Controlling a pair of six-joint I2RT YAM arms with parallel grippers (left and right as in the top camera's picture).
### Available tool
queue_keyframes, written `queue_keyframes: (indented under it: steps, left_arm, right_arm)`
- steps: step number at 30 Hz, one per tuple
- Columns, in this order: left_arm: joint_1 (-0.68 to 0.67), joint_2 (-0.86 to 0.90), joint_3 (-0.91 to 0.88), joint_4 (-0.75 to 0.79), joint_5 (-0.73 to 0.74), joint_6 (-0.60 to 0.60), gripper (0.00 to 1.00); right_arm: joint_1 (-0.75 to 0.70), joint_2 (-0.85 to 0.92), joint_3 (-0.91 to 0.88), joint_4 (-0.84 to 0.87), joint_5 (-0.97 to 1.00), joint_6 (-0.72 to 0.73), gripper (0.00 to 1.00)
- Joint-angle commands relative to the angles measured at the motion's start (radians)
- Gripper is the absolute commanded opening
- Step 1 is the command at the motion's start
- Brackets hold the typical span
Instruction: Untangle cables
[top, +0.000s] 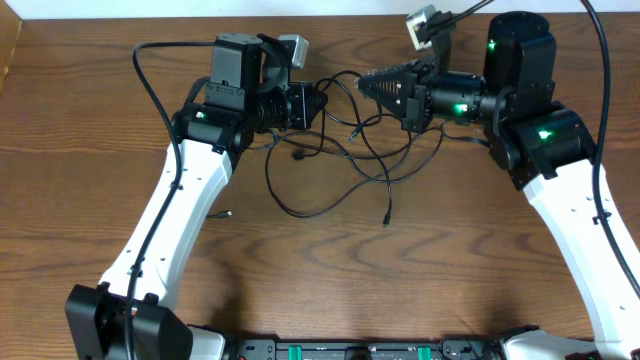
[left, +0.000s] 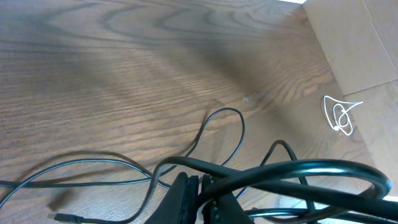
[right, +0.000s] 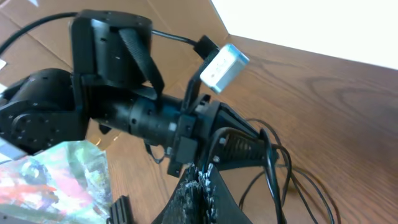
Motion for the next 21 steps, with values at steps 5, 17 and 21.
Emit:
queue_keyframes:
  steps: [5, 17, 21]
  left_arm:
    - [0.031, 0.011, -0.002, -0.002, -0.017, -0.002, 0.08]
    - [0.213, 0.011, -0.002, -0.010, -0.069, -0.285, 0.08]
    - [0.273, 0.011, -0.002, -0.009, -0.068, -0.353, 0.08]
  right_arm:
    - [0.001, -0.005, 0.009, -0.166, 0.223, -0.060, 0.01]
    - [0.001, -0.004, 0.009, -0.473, 0.344, -0.298, 0.01]
    - [0.001, -0.004, 0.008, -0.554, 0.473, -0.298, 0.01]
